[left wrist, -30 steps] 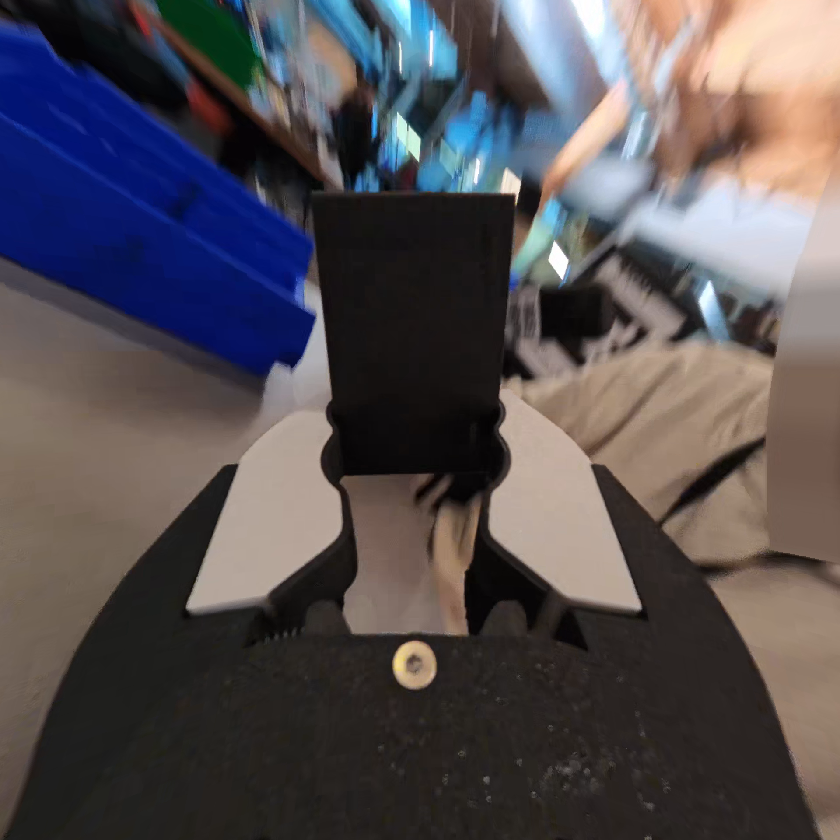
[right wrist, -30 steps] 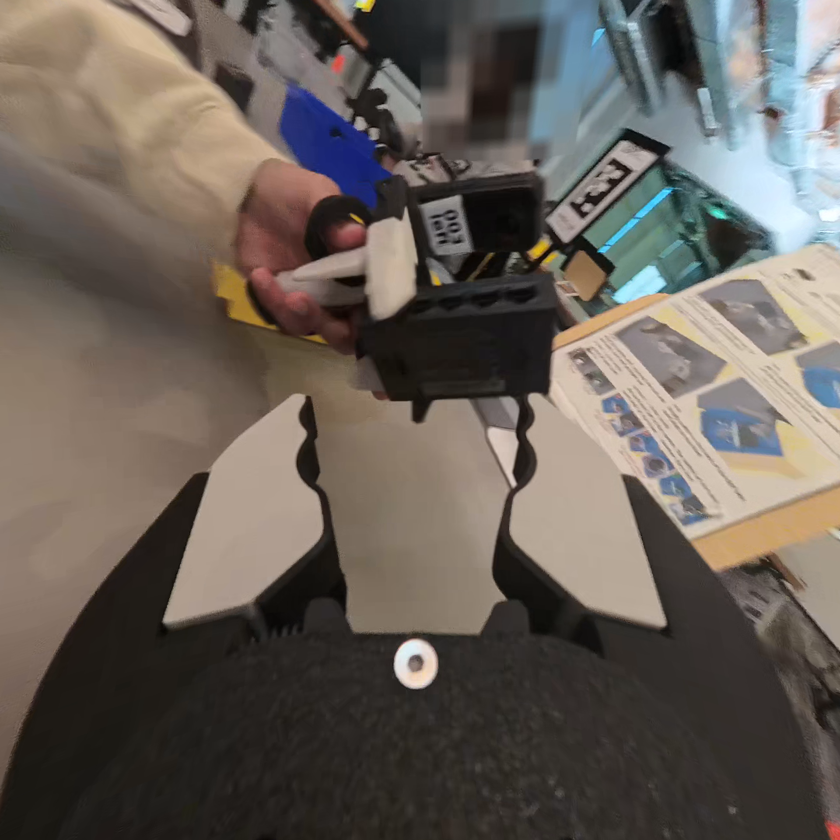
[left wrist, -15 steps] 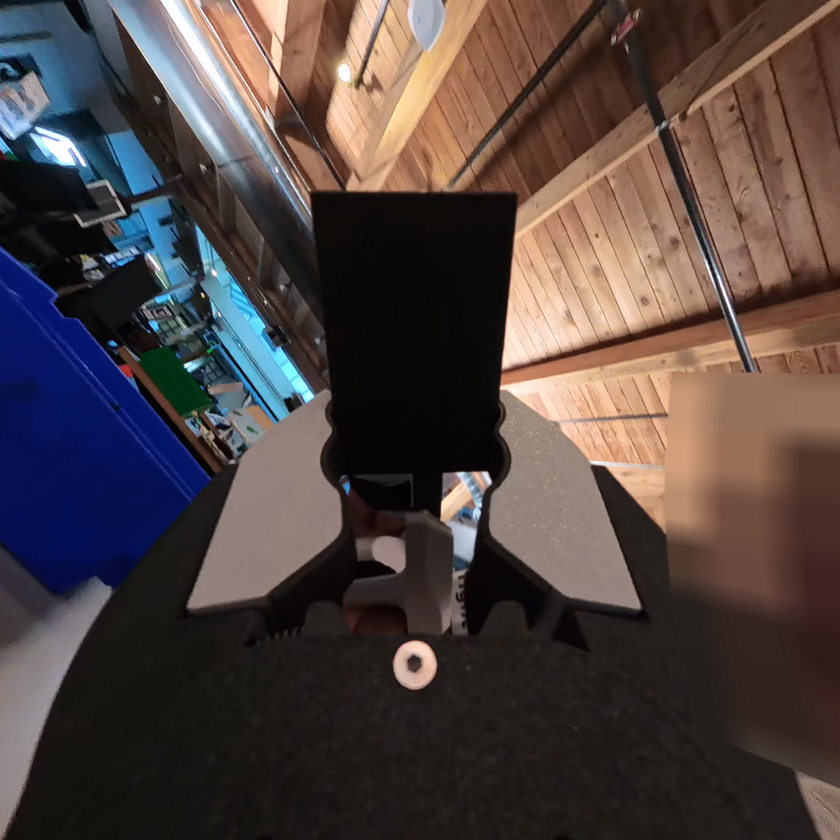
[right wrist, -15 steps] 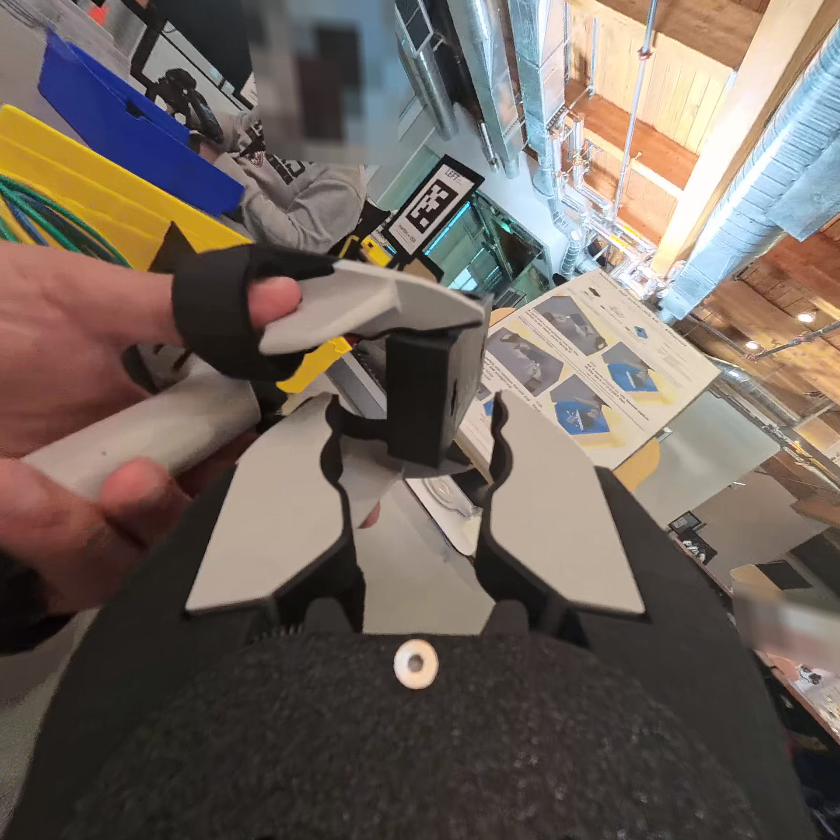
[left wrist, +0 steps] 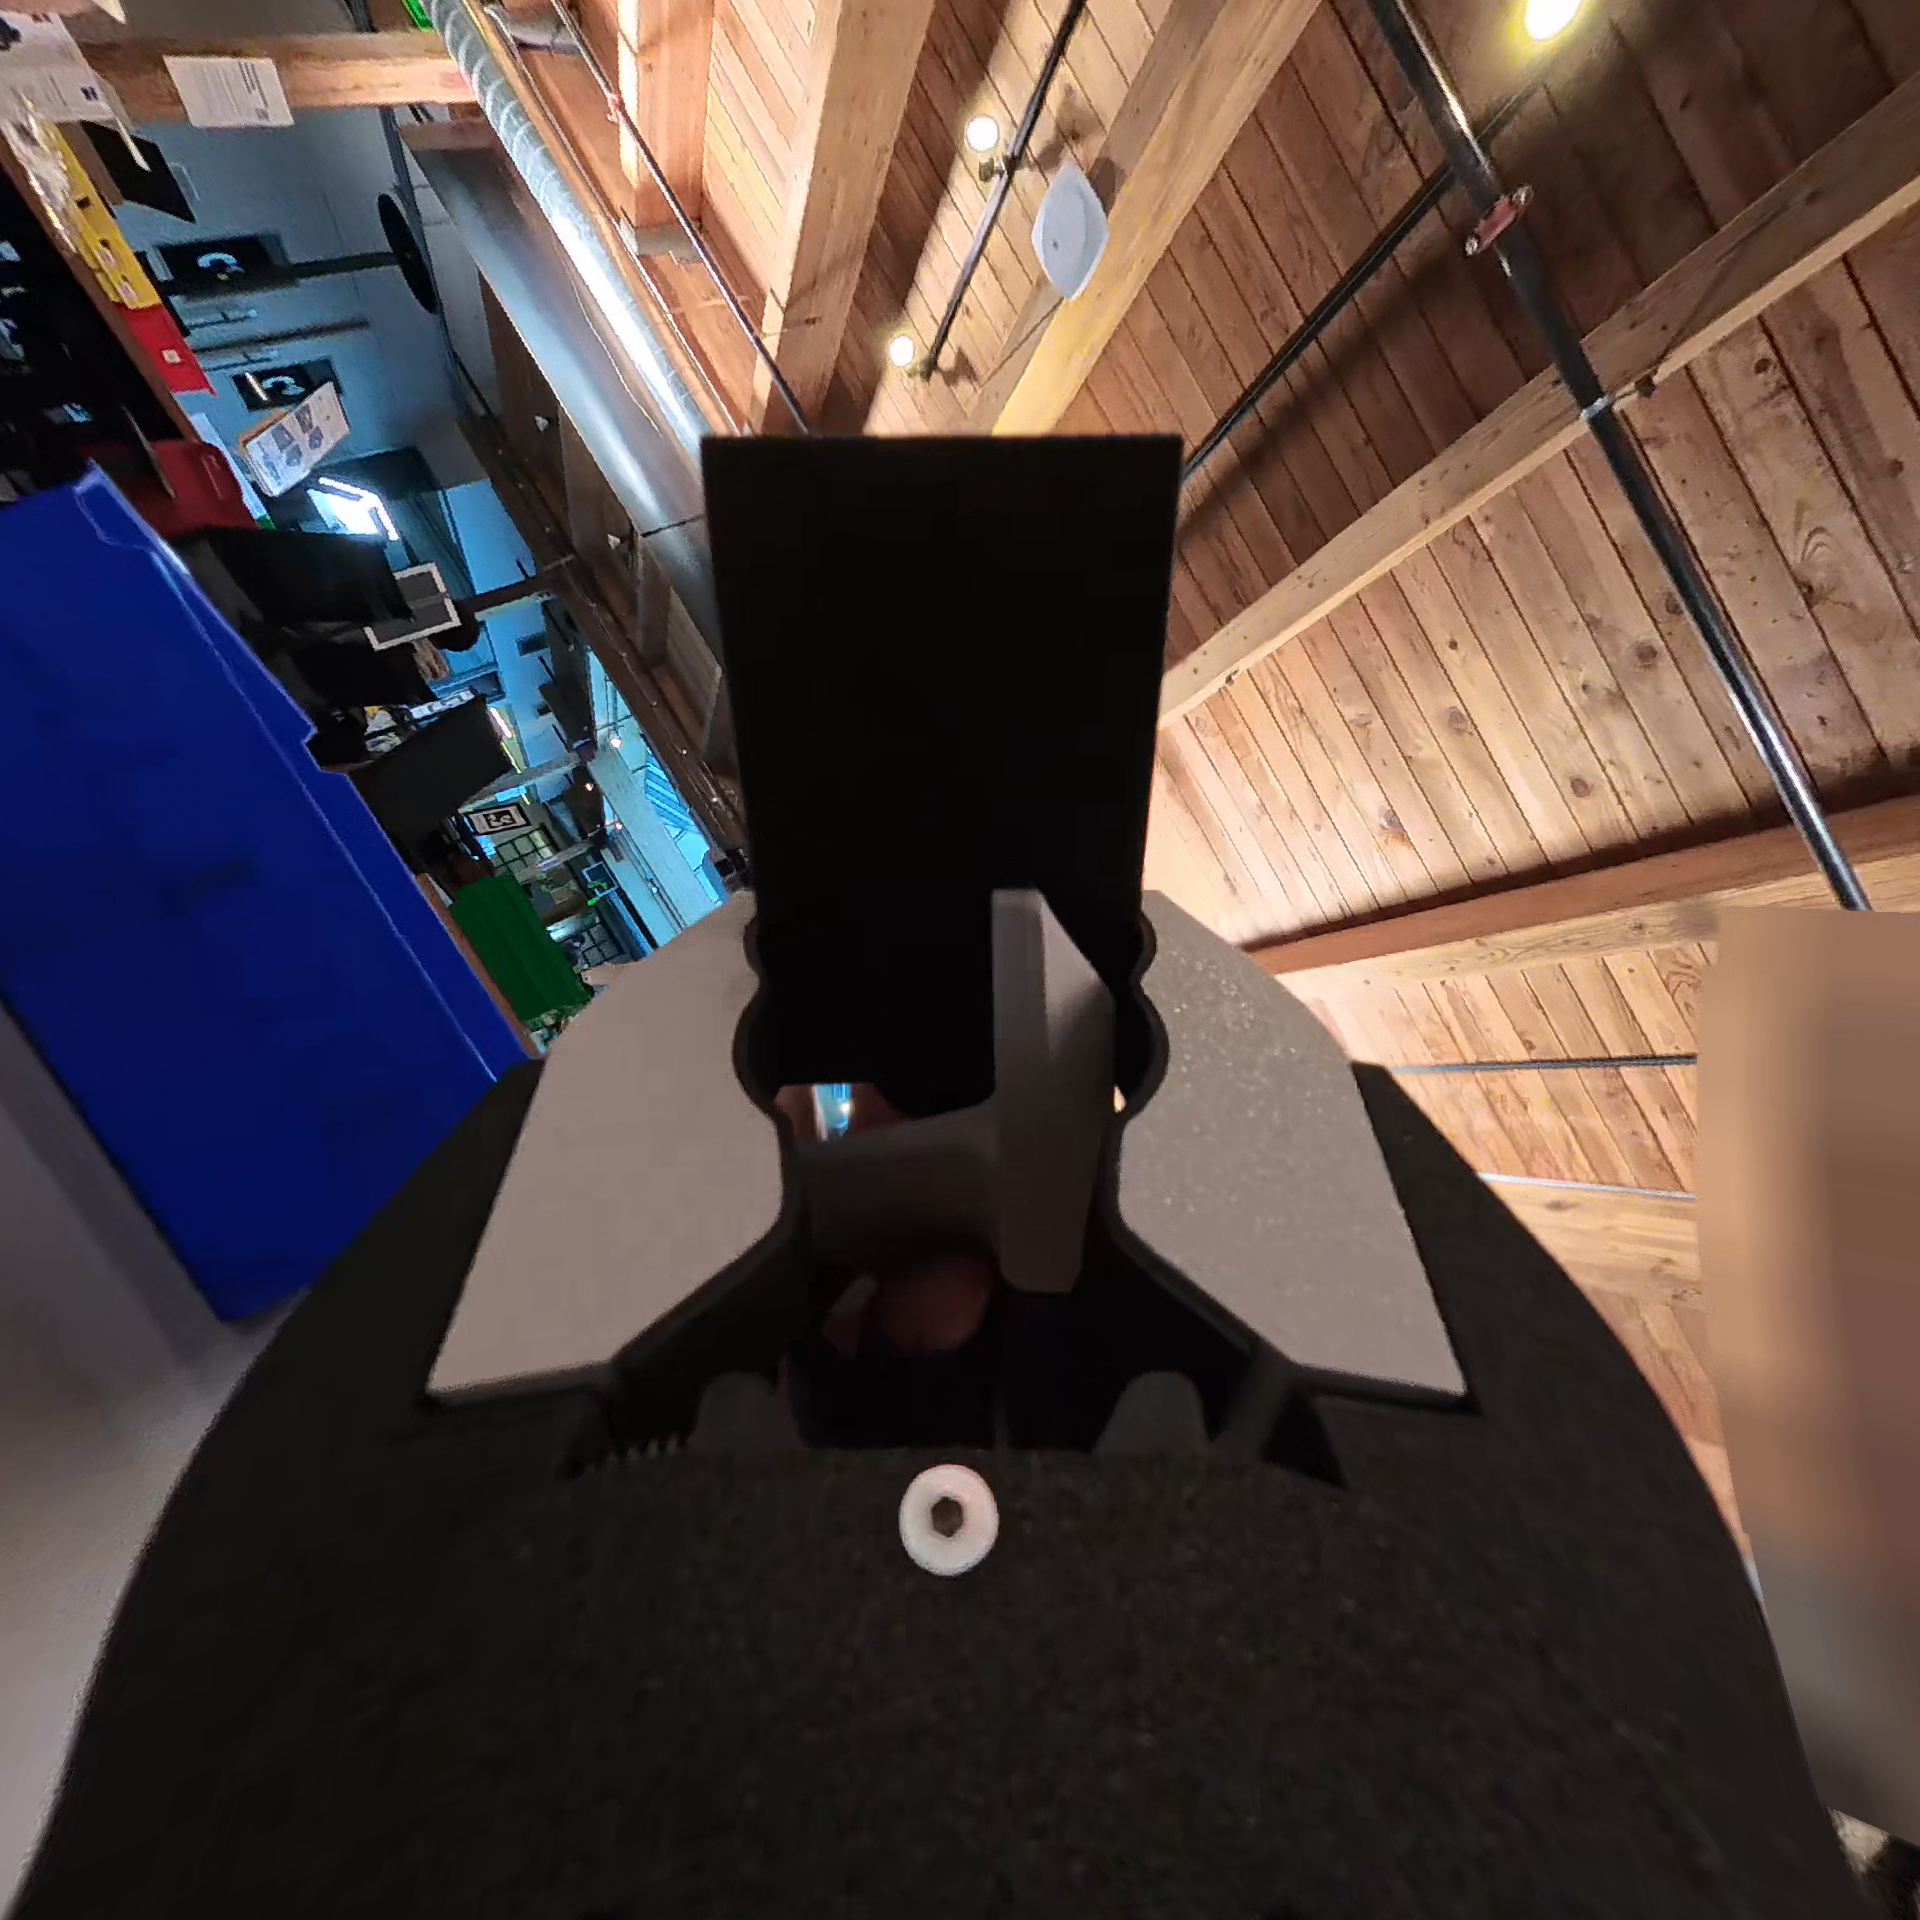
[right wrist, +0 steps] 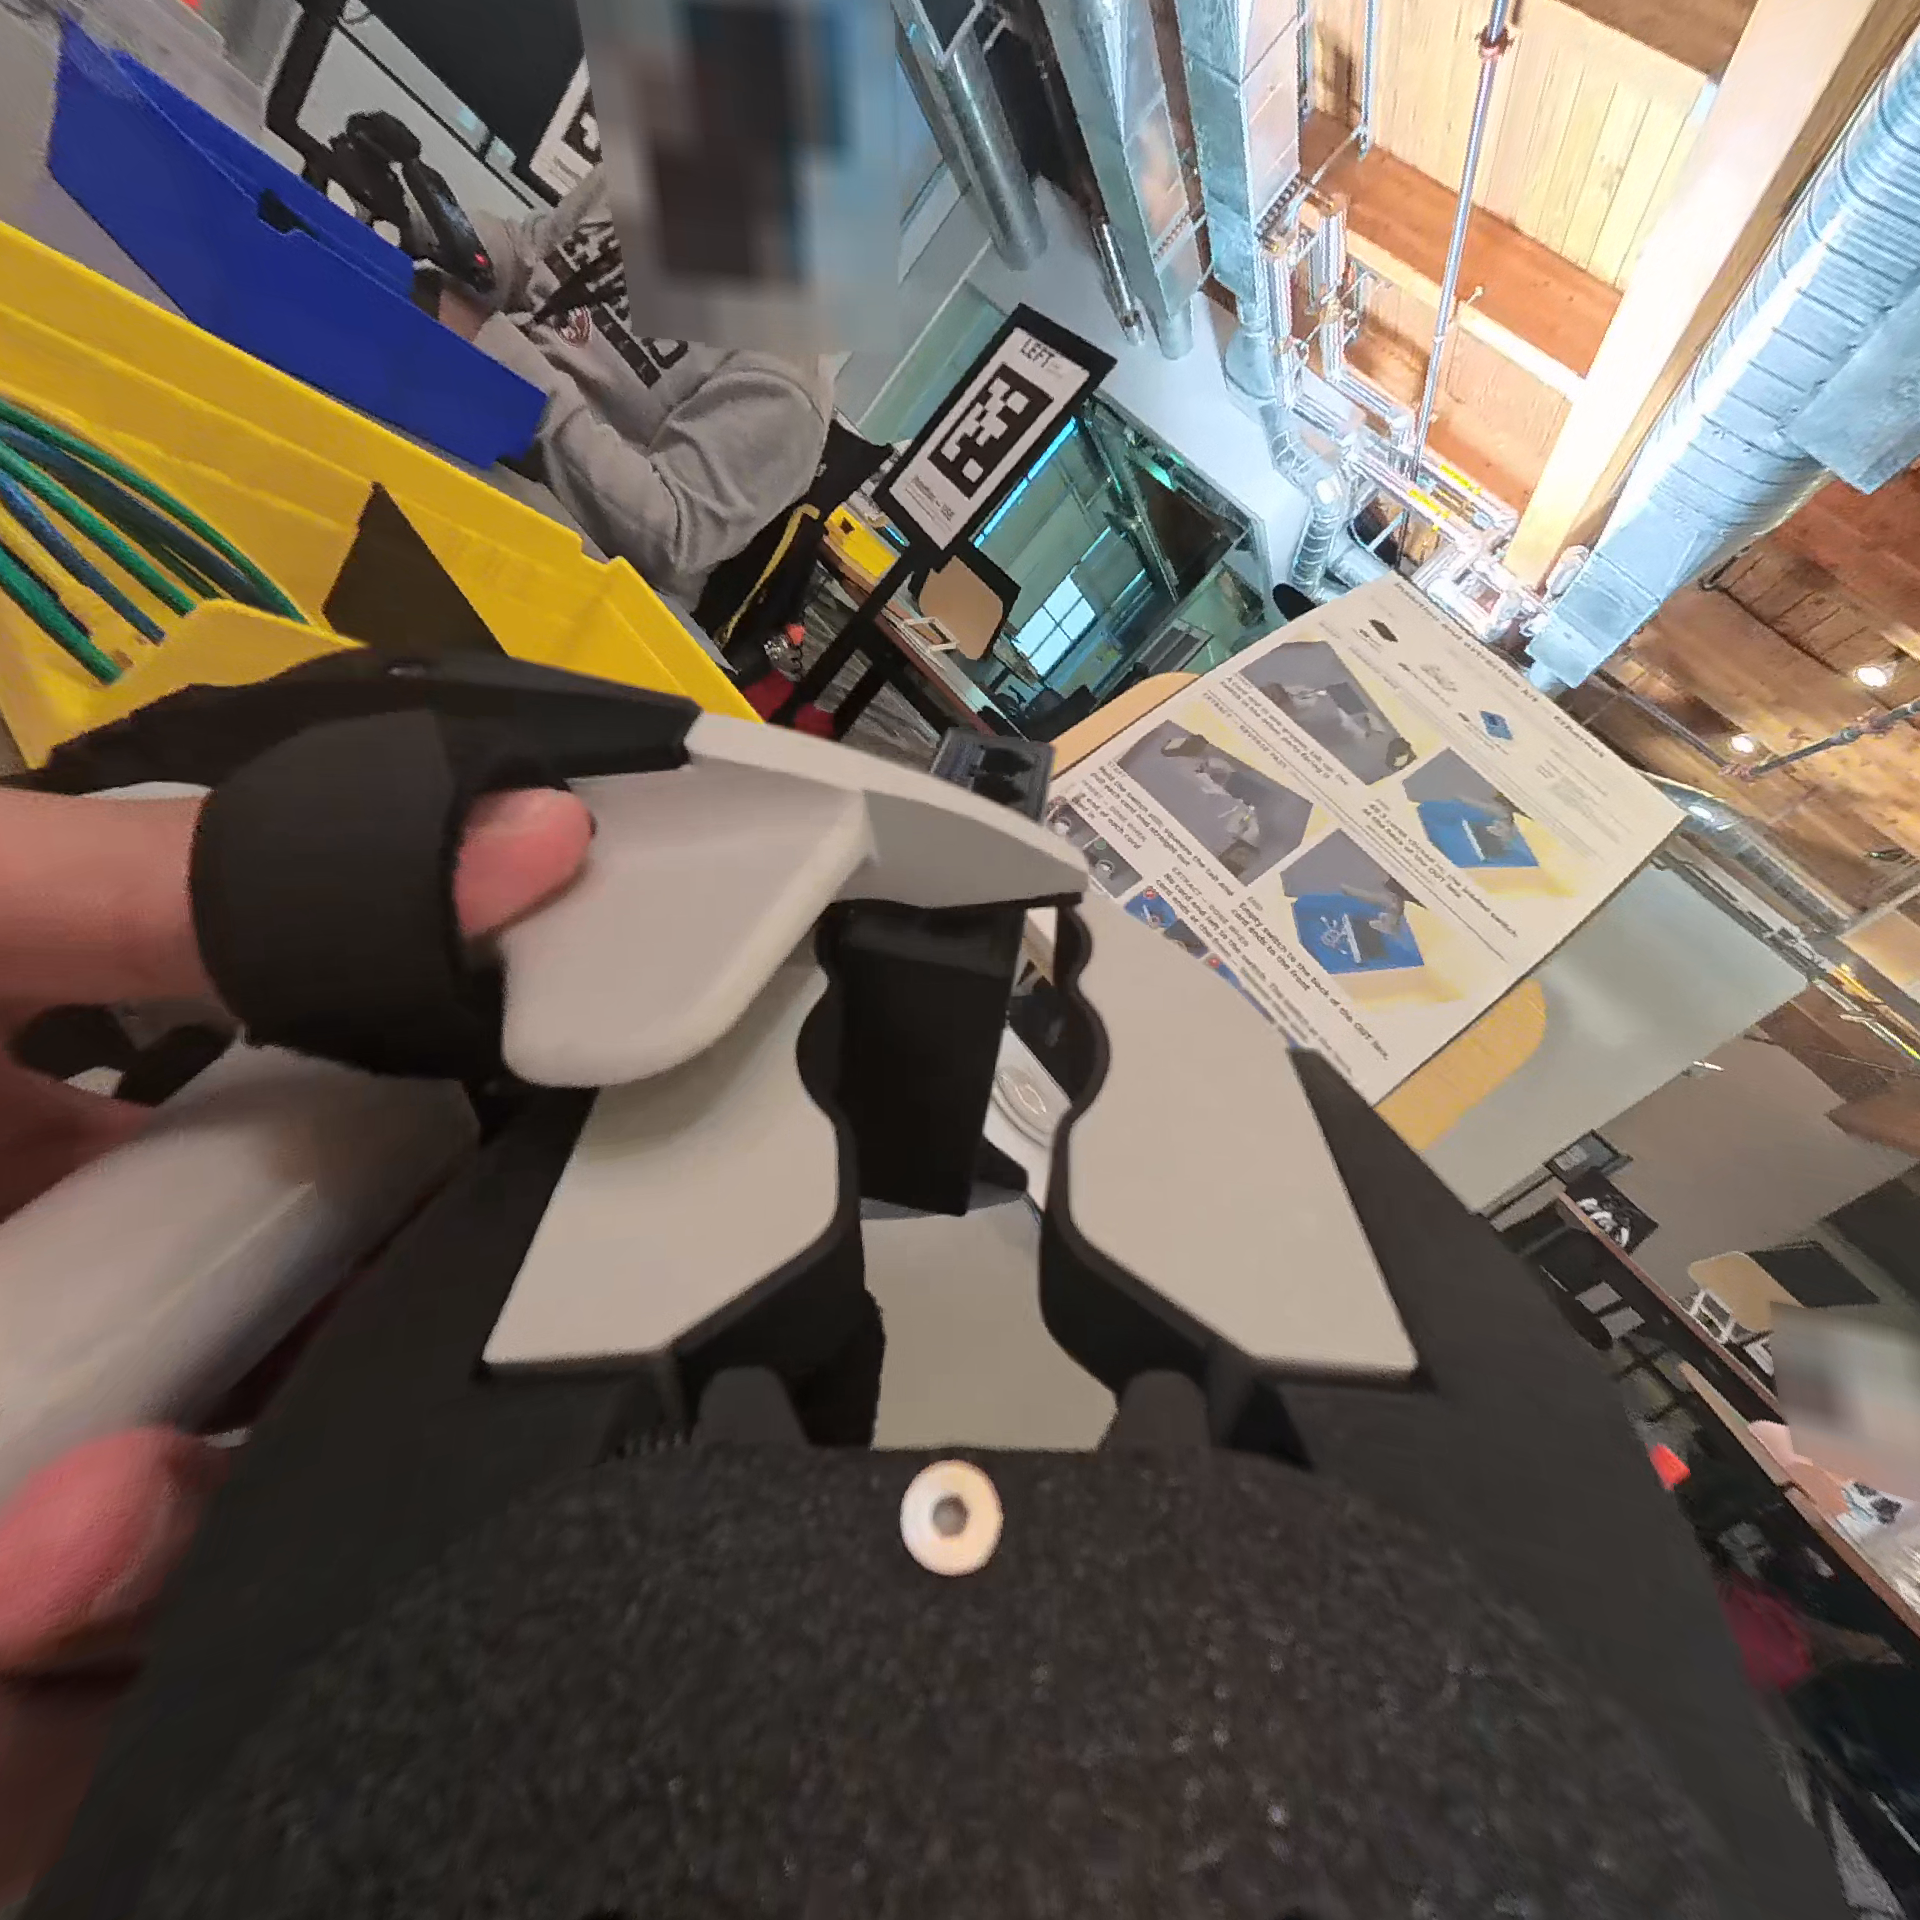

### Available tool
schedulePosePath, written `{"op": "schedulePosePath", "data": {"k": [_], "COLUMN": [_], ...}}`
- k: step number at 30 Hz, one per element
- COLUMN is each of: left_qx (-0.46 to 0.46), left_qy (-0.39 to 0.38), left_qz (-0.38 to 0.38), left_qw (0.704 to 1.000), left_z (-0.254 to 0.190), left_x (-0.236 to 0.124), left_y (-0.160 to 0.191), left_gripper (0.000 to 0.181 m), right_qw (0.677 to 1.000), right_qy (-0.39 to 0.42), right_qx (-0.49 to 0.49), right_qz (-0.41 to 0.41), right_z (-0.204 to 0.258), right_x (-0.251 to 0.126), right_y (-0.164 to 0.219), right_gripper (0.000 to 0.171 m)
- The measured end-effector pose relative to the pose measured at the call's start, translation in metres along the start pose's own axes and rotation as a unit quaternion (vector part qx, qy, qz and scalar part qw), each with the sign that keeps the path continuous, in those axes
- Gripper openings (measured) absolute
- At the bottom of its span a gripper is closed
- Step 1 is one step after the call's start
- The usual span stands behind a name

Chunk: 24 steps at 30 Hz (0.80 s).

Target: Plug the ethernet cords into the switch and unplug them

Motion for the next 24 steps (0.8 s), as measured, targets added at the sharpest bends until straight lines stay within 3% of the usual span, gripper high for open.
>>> {"op": "schedulePosePath", "data": {"k": [5,10,17,21,24], "left_qx": [0.017,0.052,0.111,0.112,0.095], "left_qy": [0.014,0.018,-0.032,-0.050,-0.036], "left_qz": [0.019,0.102,0.127,0.162,0.199], "left_qw": [1.000,0.993,0.985,0.979,0.975], "left_z": [-0.006,-0.013,-0.016,-0.014,-0.013], "left_x": [0.002,0.000,-0.024,-0.034,-0.033], "left_y": [0.008,0.012,-0.024,-0.035,-0.029], "left_gripper": [0.061,0.061,0.062,0.075,0.063], "right_qw": [1.000,0.999,0.995,0.989,0.982], "right_qy": [-0.011,-0.027,-0.080,-0.129,-0.173], "right_qx": [0.008,-0.014,-0.017,-0.004,0.000], "right_qz": [-0.015,-0.042,-0.055,-0.077,-0.080], "right_z": [0.000,-0.002,-0.003,0.000,0.007], "right_x": [-0.006,-0.015,-0.024,-0.030,-0.031], "right_y": [-0.006,-0.012,-0.008,-0.006,-0.002], "right_gripper": [0.029,0.028,0.028,0.027,0.028]}}
Point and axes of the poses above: each gripper's, where its closed fingertips meet, x out along the fingers, y out of its underside, z = x × y across the jaws, the point moved 5 cm from there along -x, back along the fingers, and after that the axes turned 5 degrees about -x, right-handed, at the moved point
